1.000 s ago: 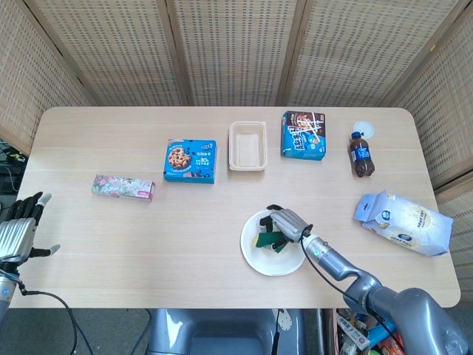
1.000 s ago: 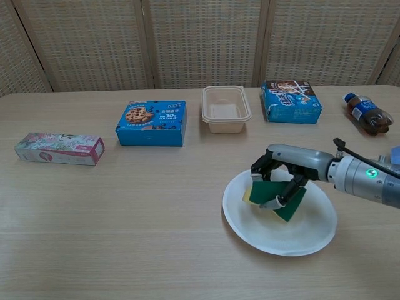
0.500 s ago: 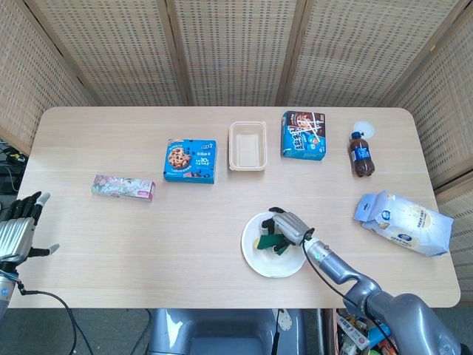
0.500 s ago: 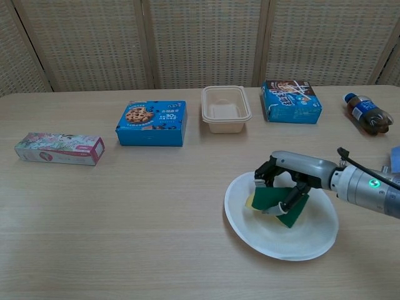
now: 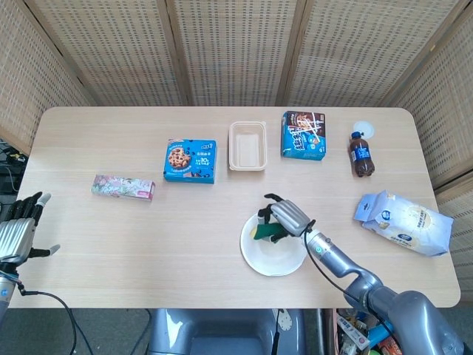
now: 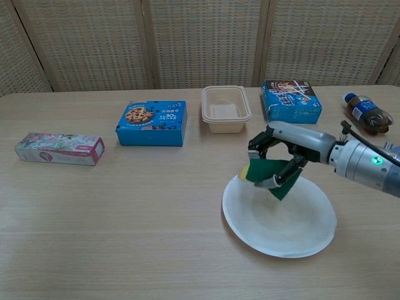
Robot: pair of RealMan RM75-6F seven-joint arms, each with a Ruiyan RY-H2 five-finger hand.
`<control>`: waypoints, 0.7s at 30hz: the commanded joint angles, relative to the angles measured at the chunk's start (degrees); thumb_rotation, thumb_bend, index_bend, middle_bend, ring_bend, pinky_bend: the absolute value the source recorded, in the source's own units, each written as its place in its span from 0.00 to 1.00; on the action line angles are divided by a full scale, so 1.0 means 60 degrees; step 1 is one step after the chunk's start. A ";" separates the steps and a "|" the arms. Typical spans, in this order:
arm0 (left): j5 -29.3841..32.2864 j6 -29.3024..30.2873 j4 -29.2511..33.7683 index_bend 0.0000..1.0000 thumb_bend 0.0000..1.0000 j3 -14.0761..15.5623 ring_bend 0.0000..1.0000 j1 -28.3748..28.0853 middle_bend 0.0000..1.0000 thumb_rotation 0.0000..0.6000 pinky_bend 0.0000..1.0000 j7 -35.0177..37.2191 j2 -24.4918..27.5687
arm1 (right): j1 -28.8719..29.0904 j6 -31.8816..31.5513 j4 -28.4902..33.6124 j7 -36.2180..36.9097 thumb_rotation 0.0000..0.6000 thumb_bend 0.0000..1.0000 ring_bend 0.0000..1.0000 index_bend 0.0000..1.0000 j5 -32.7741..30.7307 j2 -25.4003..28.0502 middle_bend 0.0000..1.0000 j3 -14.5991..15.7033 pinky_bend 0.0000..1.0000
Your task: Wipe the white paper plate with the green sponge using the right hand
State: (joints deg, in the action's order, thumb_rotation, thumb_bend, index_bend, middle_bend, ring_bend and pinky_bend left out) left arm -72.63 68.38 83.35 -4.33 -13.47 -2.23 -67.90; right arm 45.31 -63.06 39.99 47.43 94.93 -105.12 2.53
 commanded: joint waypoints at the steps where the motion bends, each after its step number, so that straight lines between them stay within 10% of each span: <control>1: -0.0013 0.0024 0.0012 0.00 0.00 -0.0004 0.00 0.0010 0.00 1.00 0.00 0.0023 0.0017 | 0.0211 -0.0196 0.0340 -0.0163 1.00 0.74 0.50 0.66 -0.0012 0.0342 0.66 -0.0279 0.10; 17: -0.0006 0.0004 0.0044 0.00 0.00 -0.0001 0.00 0.0012 0.00 1.00 0.00 0.0042 0.0058 | 0.1118 0.4414 0.0956 -0.5373 1.00 0.72 0.37 0.66 -0.2208 0.1714 0.54 -0.0922 0.10; 21: 0.0039 -0.0046 0.0025 0.00 0.00 -0.0014 0.00 -0.0002 0.00 1.00 0.00 0.0064 0.0060 | 0.1126 0.5273 0.0799 -0.6813 1.00 0.46 0.19 0.45 -0.2934 0.1640 0.28 -0.1006 0.08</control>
State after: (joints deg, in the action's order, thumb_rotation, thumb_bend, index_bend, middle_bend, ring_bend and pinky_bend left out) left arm -72.43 68.14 83.52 -4.40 -13.47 -1.86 -67.54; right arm 51.23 -36.95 45.15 13.27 81.94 -96.00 -2.63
